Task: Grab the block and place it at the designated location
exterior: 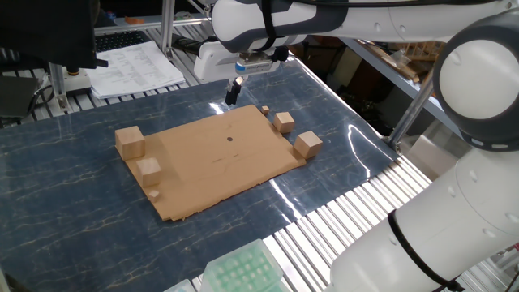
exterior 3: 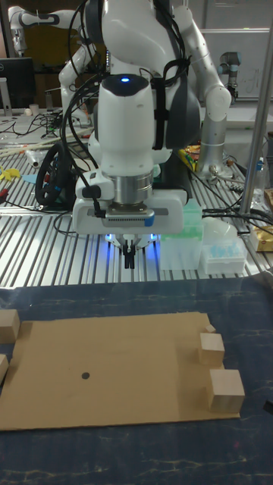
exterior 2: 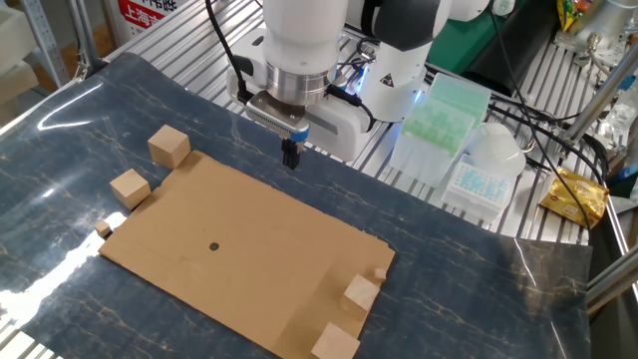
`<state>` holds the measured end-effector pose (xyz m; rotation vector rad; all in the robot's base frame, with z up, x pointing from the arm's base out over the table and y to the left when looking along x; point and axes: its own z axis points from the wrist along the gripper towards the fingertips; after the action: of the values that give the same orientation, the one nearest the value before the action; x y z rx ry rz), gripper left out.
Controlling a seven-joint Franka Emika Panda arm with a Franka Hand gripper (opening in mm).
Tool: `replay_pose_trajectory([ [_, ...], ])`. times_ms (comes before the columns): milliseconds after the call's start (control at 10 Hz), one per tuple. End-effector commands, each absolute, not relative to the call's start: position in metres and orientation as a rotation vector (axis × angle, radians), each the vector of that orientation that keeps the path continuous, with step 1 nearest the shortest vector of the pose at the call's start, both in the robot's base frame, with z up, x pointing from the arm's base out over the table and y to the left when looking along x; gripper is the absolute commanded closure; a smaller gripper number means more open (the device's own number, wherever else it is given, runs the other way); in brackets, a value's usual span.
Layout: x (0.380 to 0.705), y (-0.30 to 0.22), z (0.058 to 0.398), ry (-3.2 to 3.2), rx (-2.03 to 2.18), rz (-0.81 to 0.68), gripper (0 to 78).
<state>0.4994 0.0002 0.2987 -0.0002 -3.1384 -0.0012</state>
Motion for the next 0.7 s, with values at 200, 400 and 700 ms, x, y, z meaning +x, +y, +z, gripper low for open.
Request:
replay_pose_trajectory([
  [200, 0.4994, 0.0002, 0.2987, -3.120, -0.158, -0.143, 77.6],
  [400, 0.4994, 0.0002, 0.2987, -3.113, -0.163, -0.148, 77.6],
  [700, 0.5039, -0.0010, 0.2990, -3.108, -0.170, -0.147, 77.6],
])
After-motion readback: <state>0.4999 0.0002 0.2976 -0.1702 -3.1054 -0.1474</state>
